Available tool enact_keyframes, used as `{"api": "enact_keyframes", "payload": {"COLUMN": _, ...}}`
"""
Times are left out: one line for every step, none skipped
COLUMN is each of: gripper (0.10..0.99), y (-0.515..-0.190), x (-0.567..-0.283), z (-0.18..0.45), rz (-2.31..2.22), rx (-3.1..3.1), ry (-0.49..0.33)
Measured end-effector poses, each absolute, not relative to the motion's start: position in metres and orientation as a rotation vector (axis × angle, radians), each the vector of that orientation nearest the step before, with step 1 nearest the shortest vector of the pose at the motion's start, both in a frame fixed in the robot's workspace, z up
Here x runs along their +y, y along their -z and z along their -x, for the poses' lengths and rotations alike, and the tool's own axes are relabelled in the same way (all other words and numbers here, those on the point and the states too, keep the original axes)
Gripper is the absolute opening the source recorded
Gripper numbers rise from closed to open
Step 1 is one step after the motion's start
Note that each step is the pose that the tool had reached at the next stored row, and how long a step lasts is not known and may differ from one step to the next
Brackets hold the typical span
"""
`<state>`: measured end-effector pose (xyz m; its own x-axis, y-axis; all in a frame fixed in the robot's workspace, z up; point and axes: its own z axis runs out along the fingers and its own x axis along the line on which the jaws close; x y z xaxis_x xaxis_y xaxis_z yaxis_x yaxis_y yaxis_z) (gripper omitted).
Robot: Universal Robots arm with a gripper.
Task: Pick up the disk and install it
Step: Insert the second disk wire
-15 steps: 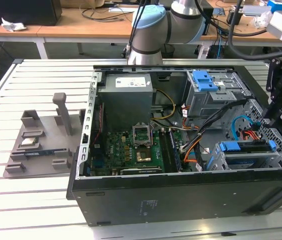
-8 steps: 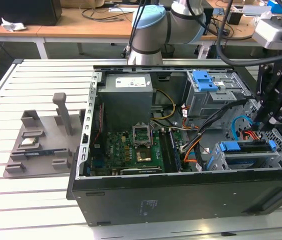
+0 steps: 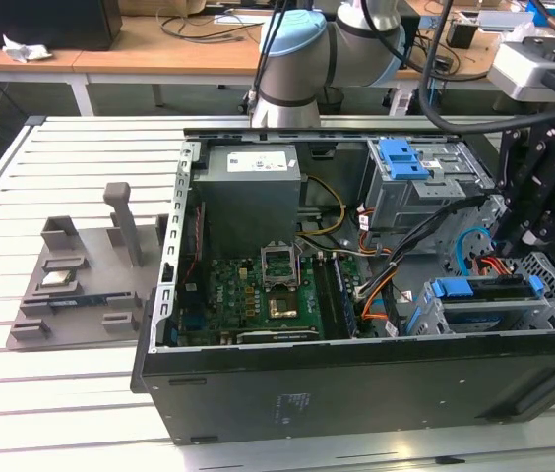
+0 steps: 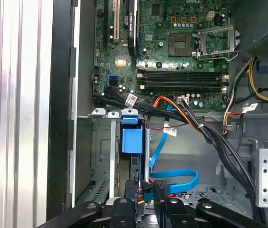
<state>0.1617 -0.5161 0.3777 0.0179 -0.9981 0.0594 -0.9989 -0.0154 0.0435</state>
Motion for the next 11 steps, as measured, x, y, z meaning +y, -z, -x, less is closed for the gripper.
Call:
{"api": "enact_keyframes", "payload": {"gripper": 0.302, "y": -0.3768, "x": -0.5161, "z": -0.1615, "rz": -2.190, "rx": -2.150, "ry": -0.019}}
{"api": "enact_keyframes", "payload": {"gripper": 0.302, "y": -0.3758, "x": -0.5162, "z": -0.1615, "rz": -2.192, "rx": -2.148, "ry": -0.018}}
{"api": "enact_keyframes", "payload": {"gripper": 0.302, "y": -0.3754, "x": -0.5161, "z": -0.1615, "rz": -2.193, "rx": -2.146, "ry": -0.019}}
{"api": "enact_keyframes", "payload": {"gripper": 0.302, "y": -0.3753, "x": -0.5161, "z": -0.1615, "rz": -2.194, "rx": -2.146, "ry": -0.019}}
{"api": "enact_keyframes", "payload": {"gripper": 0.302, "y": -0.3753, "x": -0.5162, "z": -0.1615, "rz": -2.193, "rx": -2.146, "ry": -0.019}}
{"api": "enact_keyframes", "payload": {"gripper": 0.302, "y": -0.3753, "x": -0.5162, "z": -0.1615, "rz": -2.194, "rx": -2.146, "ry": -0.019}}
{"api": "enact_keyframes", "payload": {"gripper": 0.302, "y": -0.3753, "x": -0.5161, "z": -0.1615, "rz": -2.194, "rx": -2.146, "ry": -0.019}}
{"api": "enact_keyframes", "payload": {"gripper": 0.302, "y": -0.3753, "x": -0.5161, "z": -0.1615, "rz": -2.194, "rx": -2.146, "ry": -0.019}}
{"api": "enact_keyframes", "payload": {"gripper": 0.302, "y": -0.3752, "x": -0.5161, "z": -0.1615, "rz": -2.194, "rx": -2.146, "ry": -0.019}}
{"api": "enact_keyframes", "payload": {"gripper": 0.286, "y": -0.3752, "x": -0.5162, "z": -0.1615, "rz": -2.194, "rx": -2.146, "ry": -0.019}}
{"api": "enact_keyframes", "payload": {"gripper": 0.286, "y": -0.3752, "x": -0.5161, "z": -0.1615, "rz": -2.194, "rx": -2.146, "ry": -0.019}}
